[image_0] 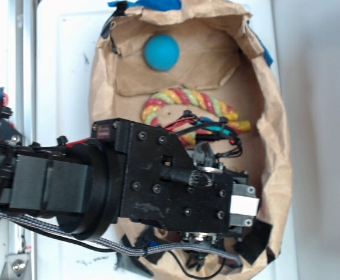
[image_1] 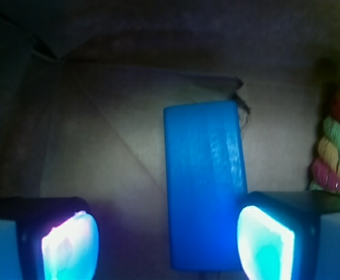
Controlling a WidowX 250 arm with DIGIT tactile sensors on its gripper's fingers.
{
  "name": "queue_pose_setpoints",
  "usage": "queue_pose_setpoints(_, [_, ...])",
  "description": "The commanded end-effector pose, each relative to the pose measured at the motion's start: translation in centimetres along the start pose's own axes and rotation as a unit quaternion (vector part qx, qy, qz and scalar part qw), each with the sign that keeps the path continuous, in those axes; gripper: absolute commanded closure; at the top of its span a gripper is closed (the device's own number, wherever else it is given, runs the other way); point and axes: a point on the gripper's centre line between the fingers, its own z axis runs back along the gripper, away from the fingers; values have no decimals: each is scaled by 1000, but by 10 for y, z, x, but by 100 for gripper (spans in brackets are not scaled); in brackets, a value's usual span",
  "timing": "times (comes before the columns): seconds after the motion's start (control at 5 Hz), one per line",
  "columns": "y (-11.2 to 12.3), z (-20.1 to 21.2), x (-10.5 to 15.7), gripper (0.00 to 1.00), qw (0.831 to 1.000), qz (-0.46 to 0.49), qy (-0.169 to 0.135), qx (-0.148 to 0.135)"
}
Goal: Grab the blue block.
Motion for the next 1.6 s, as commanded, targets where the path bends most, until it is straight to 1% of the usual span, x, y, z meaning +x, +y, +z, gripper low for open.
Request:
queue_pose_setpoints(0.0, [-2, 9, 12, 0, 1000, -9, -26, -7])
queue_pose_setpoints(0.2, [11, 7, 11, 0, 1000, -2, -26, -8])
queue_pose_setpoints(0.4, [18, 2, 12, 0, 1000, -9, -26, 2])
queue_pose_setpoints(0.6, [19, -3, 10, 0, 999, -18, -26, 9])
queue_pose_setpoints(0.8, [26, -5, 10, 0, 1000, -18, -24, 2])
queue_pose_setpoints(1.0, [32, -3, 1, 0, 1000, -14, -24, 9])
queue_pose_setpoints(1.2, [45, 0, -2, 0, 1000, -6, -22, -11])
queue_pose_setpoints(1.4, [45, -2, 0, 0, 1000, -7, -20, -11])
